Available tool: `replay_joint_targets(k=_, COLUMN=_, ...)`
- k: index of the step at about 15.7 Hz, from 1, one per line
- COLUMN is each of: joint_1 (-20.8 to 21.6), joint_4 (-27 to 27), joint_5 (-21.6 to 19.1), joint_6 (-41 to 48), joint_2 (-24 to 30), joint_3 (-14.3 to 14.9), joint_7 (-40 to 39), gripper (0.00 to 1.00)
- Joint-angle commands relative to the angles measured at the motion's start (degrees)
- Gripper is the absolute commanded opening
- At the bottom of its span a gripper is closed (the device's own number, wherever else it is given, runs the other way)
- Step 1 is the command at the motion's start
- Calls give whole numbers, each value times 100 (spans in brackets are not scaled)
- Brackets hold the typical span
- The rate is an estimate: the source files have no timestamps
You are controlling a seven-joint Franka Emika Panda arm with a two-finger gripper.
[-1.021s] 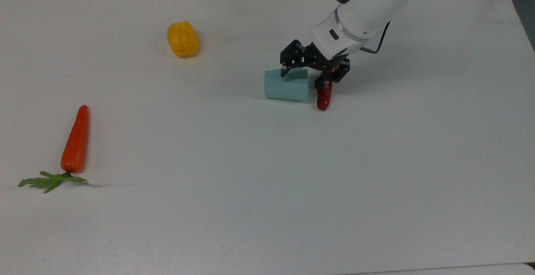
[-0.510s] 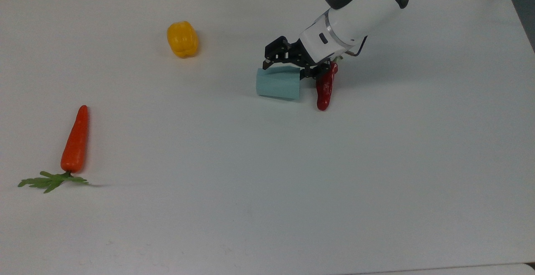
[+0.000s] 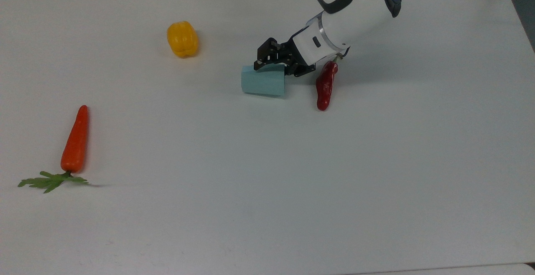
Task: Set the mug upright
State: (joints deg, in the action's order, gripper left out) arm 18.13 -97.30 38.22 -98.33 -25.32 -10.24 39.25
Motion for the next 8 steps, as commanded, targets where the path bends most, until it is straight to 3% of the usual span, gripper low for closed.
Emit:
replay_joint_targets(k=1, joint_1=-46, joint_4=-96, joint_5=72, joint_6=42, joint_2=71, joint_3=22, joint_7=-137, gripper=0)
replay_joint_targets(k=6, joint_1=-212, joint_4=-61, joint_5=-25, joint_6=59, joint_2=159, joint_3=22, joint_7=-198, gripper=0)
replay_joint_targets(k=8, joint_1=-335, joint_4=-34, joint_5=-366, joint_6=50, joint_2=273, joint_3=31, joint_7=-556, gripper=0)
